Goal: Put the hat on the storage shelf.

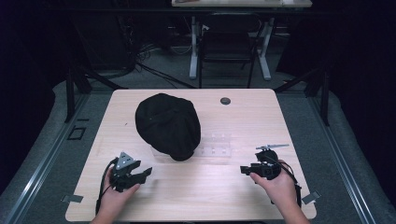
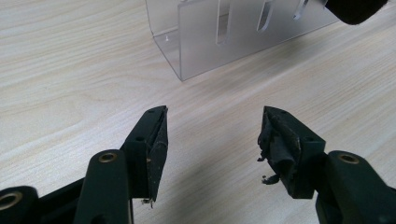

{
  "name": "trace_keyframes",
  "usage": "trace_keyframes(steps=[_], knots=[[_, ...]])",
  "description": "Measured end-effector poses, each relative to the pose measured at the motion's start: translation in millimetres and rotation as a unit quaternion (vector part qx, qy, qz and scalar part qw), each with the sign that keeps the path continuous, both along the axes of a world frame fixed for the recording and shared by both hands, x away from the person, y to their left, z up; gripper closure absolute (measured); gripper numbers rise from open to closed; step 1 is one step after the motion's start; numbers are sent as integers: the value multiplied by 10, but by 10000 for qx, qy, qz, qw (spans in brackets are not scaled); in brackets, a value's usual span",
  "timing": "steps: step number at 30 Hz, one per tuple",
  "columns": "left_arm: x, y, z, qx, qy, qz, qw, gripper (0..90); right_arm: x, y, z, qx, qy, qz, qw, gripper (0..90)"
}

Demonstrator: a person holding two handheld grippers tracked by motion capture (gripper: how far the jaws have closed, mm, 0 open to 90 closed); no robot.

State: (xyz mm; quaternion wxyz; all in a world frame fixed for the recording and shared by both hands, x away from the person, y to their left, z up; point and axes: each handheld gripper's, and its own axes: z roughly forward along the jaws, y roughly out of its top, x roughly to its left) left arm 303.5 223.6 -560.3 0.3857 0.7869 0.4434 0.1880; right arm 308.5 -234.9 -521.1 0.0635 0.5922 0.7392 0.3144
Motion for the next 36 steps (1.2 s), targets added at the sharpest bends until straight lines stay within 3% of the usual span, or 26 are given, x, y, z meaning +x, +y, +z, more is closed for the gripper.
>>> trace_keyframes(steps=[3,5,7,11,15,20,24,36], knots=[[-1,0,-1,-6,-5,-3,10000,422,-57,-37,-41,141,-123,-21,9998,478],[1,3,-1,-2,-13,7,10000,422,-123,-70,-109,315,-324,-148,9989,473],[0,3,-1,-14,-17,16,10000,422,-136,-77,-128,304,-361,-165,9987,473],[3,6,2,-8,-59,50,10000,417,-225,-107,-232,-7,-809,-230,9965,459],[8,17,5,20,-65,68,10000,411,-268,-117,-294,-181,-975,-252,9947,451],[10,19,2,45,-92,65,9999,401,-297,-127,-328,-129,-1008,-314,9943,450],[17,14,-5,91,-125,45,9999,398,-307,-138,-335,-80,-1225,-409,9916,449],[5,23,-16,119,-139,50,9998,390,-271,-114,-385,-117,-1205,-371,9920,442]])
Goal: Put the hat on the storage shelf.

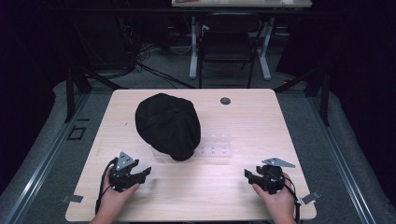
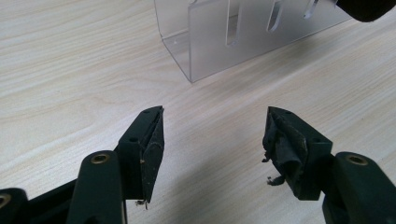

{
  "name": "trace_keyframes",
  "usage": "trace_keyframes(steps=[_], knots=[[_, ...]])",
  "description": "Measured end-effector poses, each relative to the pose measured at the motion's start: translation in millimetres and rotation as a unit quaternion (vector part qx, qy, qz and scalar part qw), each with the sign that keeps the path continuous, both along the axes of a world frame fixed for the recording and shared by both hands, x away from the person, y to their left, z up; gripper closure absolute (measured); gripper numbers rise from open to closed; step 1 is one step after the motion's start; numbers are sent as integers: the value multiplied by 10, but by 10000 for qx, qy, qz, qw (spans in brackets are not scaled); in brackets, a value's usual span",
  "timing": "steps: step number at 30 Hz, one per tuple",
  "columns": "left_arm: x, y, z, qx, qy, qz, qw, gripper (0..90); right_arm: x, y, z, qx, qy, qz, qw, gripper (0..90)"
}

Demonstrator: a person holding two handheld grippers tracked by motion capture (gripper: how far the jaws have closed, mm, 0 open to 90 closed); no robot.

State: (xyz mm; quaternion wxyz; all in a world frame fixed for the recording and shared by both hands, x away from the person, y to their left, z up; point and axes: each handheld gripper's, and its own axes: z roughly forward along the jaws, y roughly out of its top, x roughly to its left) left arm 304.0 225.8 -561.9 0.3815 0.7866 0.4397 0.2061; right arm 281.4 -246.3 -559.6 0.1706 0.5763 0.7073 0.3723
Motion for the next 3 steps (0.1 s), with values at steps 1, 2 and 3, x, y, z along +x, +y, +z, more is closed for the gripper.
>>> trace_keyframes(steps=[1,2,3], knots=[[5,0,2,-13,-18,3,10000,387,-2,16,3,-16,-22,-6,10000,452],[5,0,2,-13,-18,3,10000,387,-2,16,3,-16,-22,-6,10000,452],[10,0,2,-24,-37,11,10000,387,-5,22,9,15,-19,9,10000,456]])
